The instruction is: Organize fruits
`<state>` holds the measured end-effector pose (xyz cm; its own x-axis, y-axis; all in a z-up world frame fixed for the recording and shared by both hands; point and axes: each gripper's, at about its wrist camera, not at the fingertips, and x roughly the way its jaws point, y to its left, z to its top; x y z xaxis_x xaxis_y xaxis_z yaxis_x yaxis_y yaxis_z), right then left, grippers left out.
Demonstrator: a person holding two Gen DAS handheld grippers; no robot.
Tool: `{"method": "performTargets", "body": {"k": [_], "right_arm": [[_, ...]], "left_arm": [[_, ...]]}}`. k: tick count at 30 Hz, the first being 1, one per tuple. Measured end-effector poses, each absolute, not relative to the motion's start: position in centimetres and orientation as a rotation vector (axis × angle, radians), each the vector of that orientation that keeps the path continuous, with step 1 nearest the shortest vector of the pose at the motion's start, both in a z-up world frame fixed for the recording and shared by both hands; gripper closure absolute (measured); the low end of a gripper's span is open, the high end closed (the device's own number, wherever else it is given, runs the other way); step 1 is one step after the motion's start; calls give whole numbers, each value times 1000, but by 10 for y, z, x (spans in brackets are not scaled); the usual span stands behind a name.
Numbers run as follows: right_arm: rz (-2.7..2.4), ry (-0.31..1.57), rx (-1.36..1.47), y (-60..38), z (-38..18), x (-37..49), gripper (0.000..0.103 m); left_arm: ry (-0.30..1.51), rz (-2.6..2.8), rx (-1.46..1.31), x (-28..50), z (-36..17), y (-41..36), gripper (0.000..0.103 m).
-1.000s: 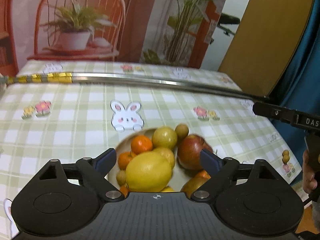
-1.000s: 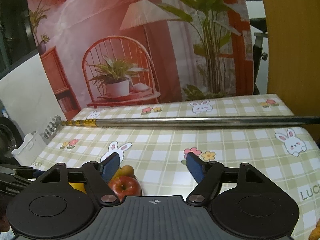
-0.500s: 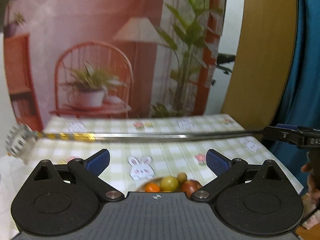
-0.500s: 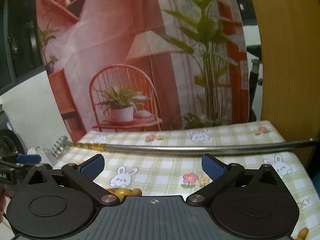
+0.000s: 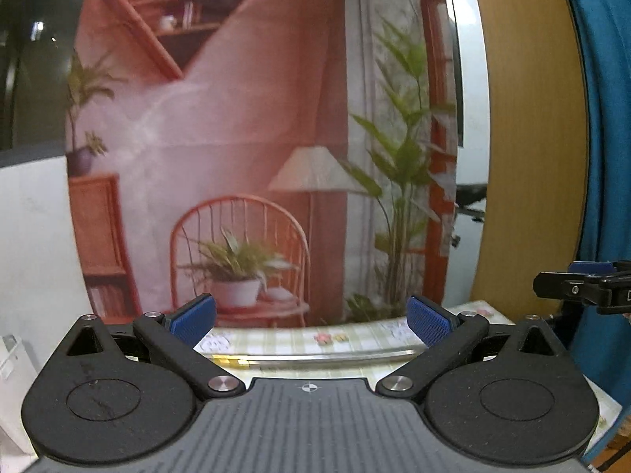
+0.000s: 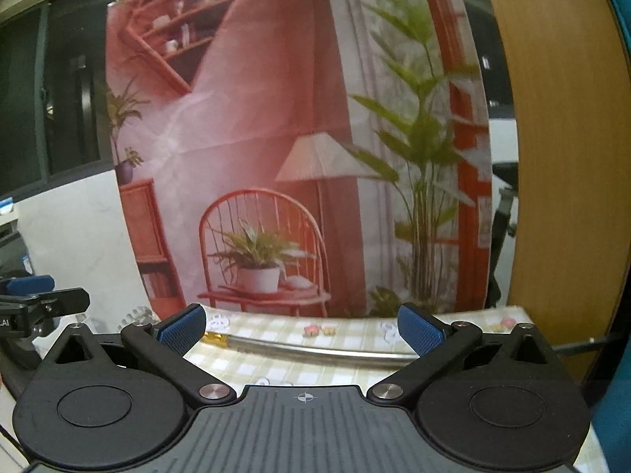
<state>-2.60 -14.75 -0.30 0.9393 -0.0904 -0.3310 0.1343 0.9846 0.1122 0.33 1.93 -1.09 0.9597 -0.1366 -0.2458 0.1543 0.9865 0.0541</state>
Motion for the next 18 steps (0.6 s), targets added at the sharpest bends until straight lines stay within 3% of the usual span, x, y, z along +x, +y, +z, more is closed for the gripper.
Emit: {"method": "performTargets", "body": {"k": [18], "right_arm": [[-133,316,163,-143,1,-25,0]], "left_arm": [[268,-145,15,6,-11,29,0]]}}
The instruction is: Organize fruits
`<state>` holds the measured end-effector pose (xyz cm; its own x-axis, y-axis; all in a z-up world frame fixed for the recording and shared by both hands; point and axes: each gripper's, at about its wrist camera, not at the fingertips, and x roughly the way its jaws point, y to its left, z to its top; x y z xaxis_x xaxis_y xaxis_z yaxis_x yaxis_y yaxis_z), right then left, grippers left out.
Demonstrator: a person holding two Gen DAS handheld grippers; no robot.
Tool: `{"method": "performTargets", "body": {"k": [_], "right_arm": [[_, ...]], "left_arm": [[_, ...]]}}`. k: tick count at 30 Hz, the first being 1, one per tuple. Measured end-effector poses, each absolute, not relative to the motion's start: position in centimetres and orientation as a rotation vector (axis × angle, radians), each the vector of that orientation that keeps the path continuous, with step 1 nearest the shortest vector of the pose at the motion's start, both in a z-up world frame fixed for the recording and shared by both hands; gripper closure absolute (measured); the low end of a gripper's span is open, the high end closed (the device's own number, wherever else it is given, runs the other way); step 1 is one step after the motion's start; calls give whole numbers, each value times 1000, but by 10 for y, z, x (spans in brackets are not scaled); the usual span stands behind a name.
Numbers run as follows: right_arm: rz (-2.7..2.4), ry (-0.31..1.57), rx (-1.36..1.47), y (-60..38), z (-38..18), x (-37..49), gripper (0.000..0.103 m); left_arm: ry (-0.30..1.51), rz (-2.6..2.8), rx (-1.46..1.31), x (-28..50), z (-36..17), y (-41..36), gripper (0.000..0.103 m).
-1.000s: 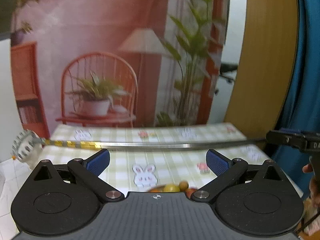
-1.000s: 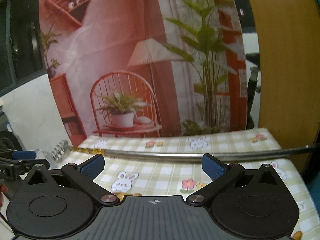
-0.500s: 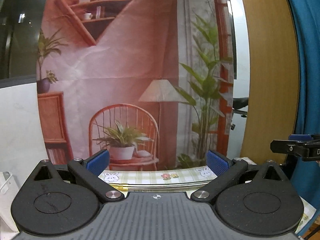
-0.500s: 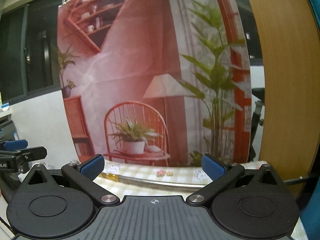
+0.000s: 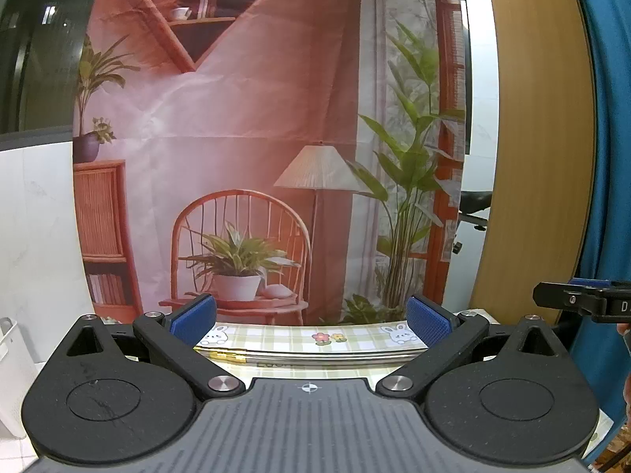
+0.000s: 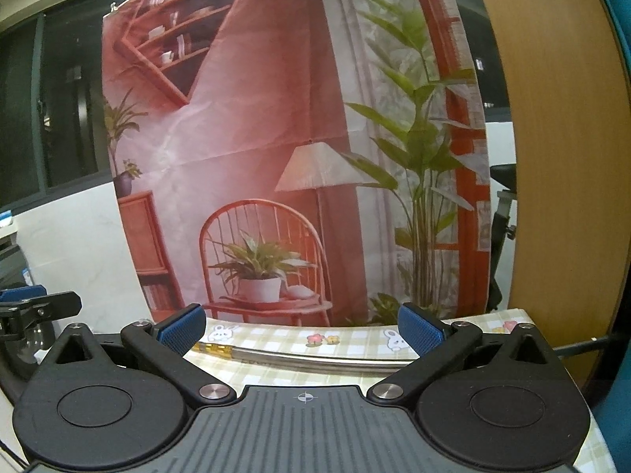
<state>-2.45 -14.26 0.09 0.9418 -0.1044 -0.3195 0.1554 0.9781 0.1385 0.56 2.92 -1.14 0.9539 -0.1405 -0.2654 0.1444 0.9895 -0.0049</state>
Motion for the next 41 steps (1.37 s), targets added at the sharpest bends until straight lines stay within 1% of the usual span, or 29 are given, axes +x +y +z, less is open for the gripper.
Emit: {"method": "performTargets", "body": {"k": [41], "right_arm": [[-154,304,175,-146,3,-29,0]], "left_arm": [[279,-162,-18,8,-10,32,0]]}}
